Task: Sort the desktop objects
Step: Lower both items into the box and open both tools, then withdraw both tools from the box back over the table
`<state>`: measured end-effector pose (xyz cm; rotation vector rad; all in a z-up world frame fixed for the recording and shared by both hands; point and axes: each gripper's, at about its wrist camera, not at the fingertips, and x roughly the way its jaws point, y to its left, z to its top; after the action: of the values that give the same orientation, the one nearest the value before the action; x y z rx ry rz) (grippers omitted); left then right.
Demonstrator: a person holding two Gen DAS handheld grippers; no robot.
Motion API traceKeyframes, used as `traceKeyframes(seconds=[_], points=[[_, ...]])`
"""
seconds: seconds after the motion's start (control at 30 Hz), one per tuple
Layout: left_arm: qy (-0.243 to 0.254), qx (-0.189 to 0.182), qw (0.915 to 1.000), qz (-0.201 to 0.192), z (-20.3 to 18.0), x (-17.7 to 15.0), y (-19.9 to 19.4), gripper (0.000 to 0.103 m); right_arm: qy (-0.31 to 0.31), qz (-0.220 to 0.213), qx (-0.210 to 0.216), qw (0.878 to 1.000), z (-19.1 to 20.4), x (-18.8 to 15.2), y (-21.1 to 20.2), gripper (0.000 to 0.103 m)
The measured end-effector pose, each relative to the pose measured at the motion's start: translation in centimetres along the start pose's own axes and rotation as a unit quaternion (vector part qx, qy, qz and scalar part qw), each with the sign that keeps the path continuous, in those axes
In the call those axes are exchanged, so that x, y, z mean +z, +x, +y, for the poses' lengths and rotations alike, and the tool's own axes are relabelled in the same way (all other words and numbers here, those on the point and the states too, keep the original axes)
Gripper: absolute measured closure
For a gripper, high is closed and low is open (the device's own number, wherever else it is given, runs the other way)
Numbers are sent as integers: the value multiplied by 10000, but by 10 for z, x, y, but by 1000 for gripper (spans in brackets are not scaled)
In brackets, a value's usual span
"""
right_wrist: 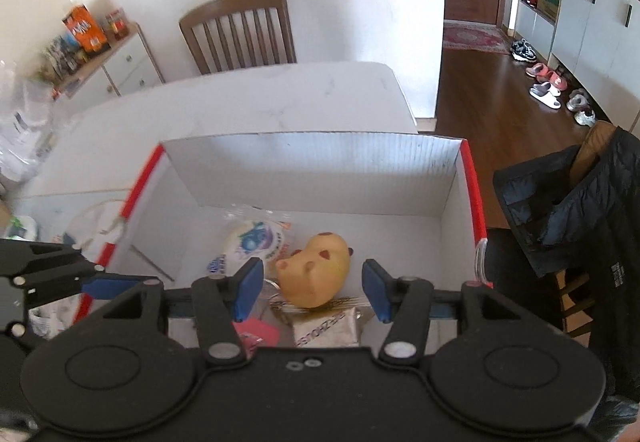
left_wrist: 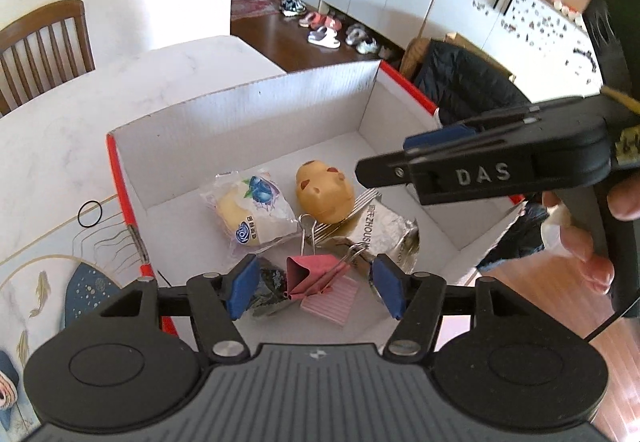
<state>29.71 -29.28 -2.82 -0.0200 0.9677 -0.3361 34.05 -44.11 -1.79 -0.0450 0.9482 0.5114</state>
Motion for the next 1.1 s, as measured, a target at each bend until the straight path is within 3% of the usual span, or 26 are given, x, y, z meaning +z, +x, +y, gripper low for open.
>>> traceKeyframes(seconds=[0.33, 0.73, 0.83, 0.9, 1.0, 1.1], points=[[-123, -12, 9988, -483, 3, -12, -39, 41, -99, -313, 102, 9994, 17, -14, -27, 49], [-167, 0, 9967, -793, 26, -40, -78, 41, -71, -534, 157, 9984, 52, -35, -49, 48], [-165, 10, 9963, -845, 36, -47, -86, 41, -92, -562, 81, 9983, 63, -40, -51, 37], [-177, -40, 9960, -878, 43, -51, -91, 41, -7, -574, 54, 9983, 68, -44, -51, 37], [-203, -23, 9952, -955, 55, -58, -99, 29, 83, -588, 46, 9982, 77, -48, -52, 37], [-235, -40, 9946, -1007, 68, -63, -108, 29, 129, -605, 25, 9981, 90, -52, -51, 32]])
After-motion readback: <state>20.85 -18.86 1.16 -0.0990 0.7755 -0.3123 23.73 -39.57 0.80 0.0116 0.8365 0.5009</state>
